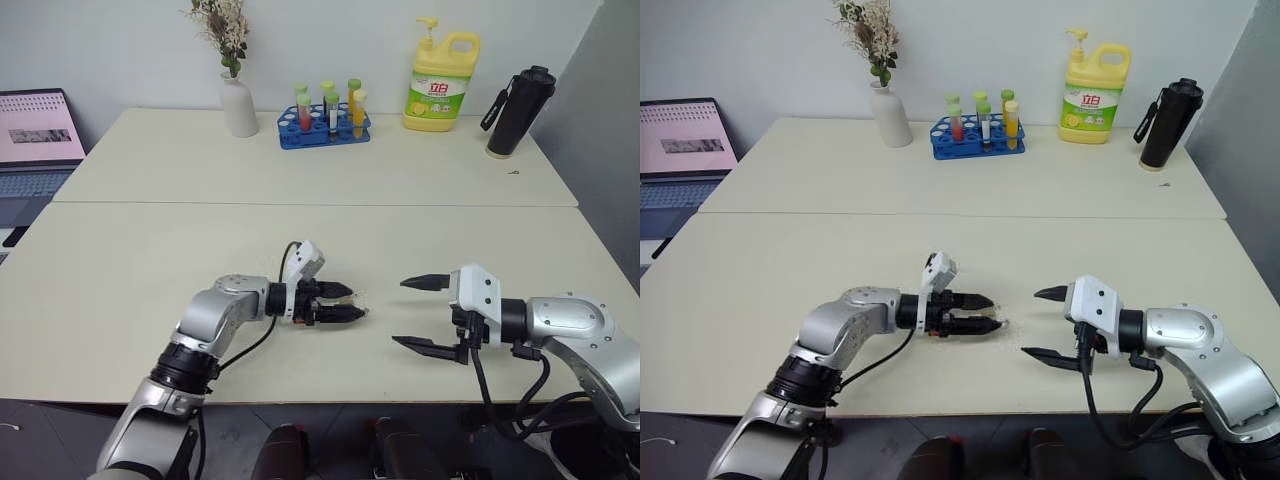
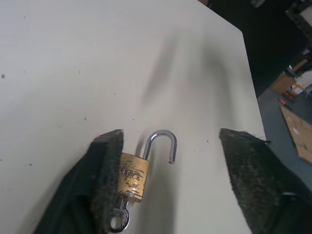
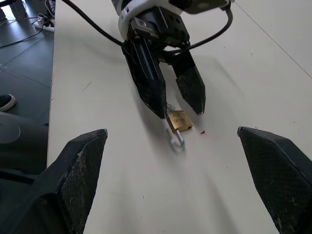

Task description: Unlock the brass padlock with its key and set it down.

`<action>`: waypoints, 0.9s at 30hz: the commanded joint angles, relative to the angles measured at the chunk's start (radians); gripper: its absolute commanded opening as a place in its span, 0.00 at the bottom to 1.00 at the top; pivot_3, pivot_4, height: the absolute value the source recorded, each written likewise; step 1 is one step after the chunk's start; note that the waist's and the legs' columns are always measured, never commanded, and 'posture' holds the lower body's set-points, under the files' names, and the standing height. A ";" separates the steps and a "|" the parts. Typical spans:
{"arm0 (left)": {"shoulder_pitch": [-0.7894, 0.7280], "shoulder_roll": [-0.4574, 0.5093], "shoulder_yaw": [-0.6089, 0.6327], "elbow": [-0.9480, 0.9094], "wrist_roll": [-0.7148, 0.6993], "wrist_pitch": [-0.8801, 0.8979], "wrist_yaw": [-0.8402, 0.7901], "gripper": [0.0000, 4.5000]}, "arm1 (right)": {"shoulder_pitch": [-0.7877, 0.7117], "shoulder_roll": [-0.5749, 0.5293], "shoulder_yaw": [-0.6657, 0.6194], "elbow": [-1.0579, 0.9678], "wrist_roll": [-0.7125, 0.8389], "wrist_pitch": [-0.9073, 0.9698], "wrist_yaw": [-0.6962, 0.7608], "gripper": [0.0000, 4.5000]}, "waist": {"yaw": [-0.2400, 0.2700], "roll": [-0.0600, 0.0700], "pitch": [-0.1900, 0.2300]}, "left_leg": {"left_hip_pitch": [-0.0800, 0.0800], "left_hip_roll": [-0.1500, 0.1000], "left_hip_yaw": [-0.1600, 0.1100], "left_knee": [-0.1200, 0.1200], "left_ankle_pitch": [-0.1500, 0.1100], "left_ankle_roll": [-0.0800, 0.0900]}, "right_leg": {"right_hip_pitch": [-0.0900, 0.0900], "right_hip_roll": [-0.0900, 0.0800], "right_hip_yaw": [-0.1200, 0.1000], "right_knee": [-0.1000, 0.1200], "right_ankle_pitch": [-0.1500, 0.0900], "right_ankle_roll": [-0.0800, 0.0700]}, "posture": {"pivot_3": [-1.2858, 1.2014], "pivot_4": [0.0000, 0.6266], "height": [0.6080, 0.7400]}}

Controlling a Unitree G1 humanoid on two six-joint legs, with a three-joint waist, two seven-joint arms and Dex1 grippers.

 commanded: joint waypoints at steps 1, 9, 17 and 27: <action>-0.037 0.034 0.030 -0.055 0.032 -0.094 -0.010 0.90 | -0.004 -0.018 -0.037 -0.026 0.020 0.003 0.009 1.00 | 0.000 0.000 0.000 | 0.000 0.000 0.000 0.000 0.000 0.000 | 0.000 0.000 0.000 0.000 0.000 0.000 | 0.52 0.24 1.00; 0.027 0.191 0.147 -0.230 0.094 -0.272 0.023 0.90 | 0.011 -0.037 -0.051 0.003 0.008 -0.021 0.019 1.00 | -0.004 0.000 0.000 | 0.000 0.001 0.001 -0.001 0.000 0.000 | 0.000 0.000 0.000 -0.001 0.000 0.000 | 0.52 0.24 1.00; 0.211 0.337 0.222 -0.403 0.053 -0.252 -0.002 0.90 | -0.005 -0.043 -0.067 0.048 0.018 -0.047 0.055 1.00 | 0.004 0.000 0.000 | 0.000 0.001 0.000 -0.001 0.000 0.000 | 0.000 -0.002 0.000 -0.001 0.000 0.000 | 0.52 0.24 1.00; 0.392 0.401 0.308 -0.501 0.040 -0.303 -0.003 0.90 | -0.048 -0.083 -0.078 0.137 0.020 -0.081 0.147 1.00 | 0.002 0.000 0.000 | 0.001 0.002 0.001 -0.001 0.000 0.000 | 0.000 -0.003 0.000 -0.001 0.000 0.000 | 0.52 0.24 1.00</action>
